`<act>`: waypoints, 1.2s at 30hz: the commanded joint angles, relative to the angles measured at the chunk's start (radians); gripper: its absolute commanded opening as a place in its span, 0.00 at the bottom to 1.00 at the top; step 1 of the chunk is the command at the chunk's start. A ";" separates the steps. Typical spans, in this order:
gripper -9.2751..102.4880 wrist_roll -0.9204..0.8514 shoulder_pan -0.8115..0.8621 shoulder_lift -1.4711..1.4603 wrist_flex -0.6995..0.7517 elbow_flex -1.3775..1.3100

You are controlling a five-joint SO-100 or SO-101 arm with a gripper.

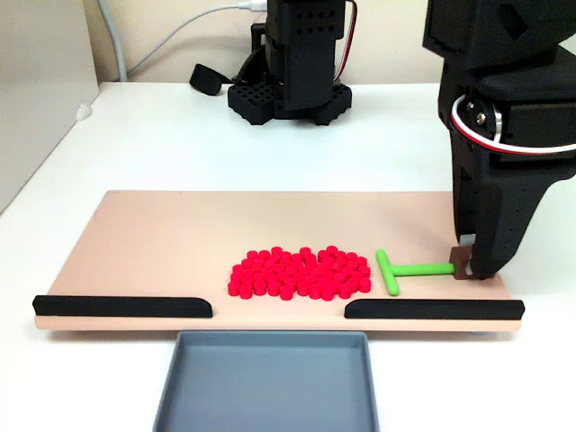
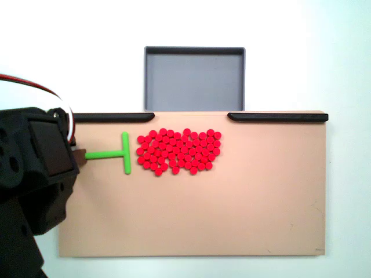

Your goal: Gather the left side granules

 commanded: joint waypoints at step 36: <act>0.08 -0.014 0.066 0.000 0.008 0.003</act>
